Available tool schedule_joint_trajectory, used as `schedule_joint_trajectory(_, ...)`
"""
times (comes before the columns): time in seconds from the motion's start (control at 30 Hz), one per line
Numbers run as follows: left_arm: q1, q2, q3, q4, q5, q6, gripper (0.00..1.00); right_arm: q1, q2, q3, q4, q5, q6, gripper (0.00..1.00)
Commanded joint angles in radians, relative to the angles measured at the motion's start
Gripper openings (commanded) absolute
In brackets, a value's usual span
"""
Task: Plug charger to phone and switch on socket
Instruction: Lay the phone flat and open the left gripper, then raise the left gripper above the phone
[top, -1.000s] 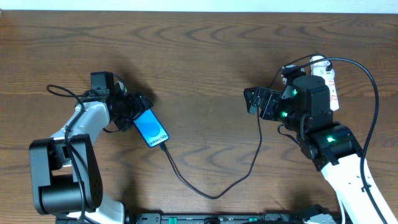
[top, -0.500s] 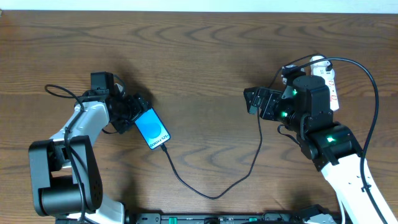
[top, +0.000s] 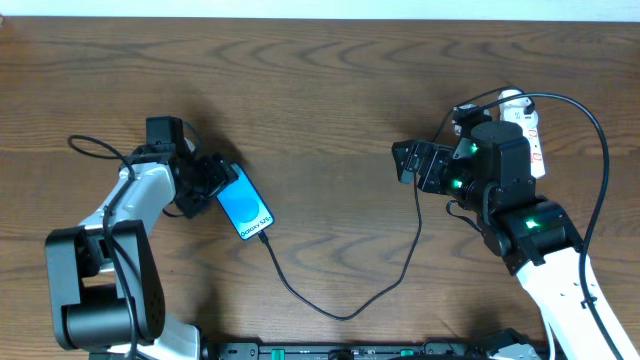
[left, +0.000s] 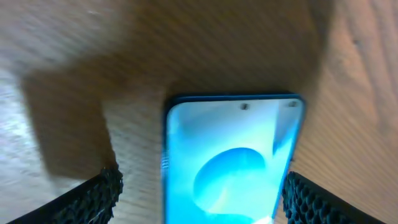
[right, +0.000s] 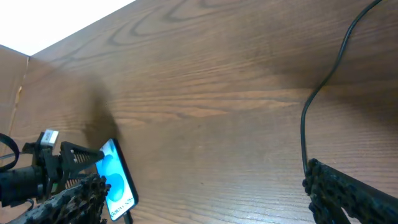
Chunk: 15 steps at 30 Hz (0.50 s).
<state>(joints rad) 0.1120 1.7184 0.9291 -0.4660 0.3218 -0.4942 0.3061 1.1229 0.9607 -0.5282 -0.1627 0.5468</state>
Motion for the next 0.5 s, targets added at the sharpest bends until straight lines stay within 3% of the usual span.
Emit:
schedule_joint_trajectory(0.0, 0.0, -0.002, -0.027, -0.032, -0.107, 0.036, 0.86, -0.005, 0.003, 0.008, -0.003, 0.008, -0.013, 0.99)
schedule_joint_trajectory(0.1, -0.014, -0.041, -0.002, -0.074, -0.13, 0.061, 0.86, -0.005, 0.003, 0.008, -0.003, 0.019, -0.013, 0.99)
schedule_joint_trajectory(0.47, -0.196, -0.209, 0.052, -0.193, -0.422, 0.161, 0.86, -0.005, 0.003, 0.007, -0.006, 0.026, -0.013, 0.99)
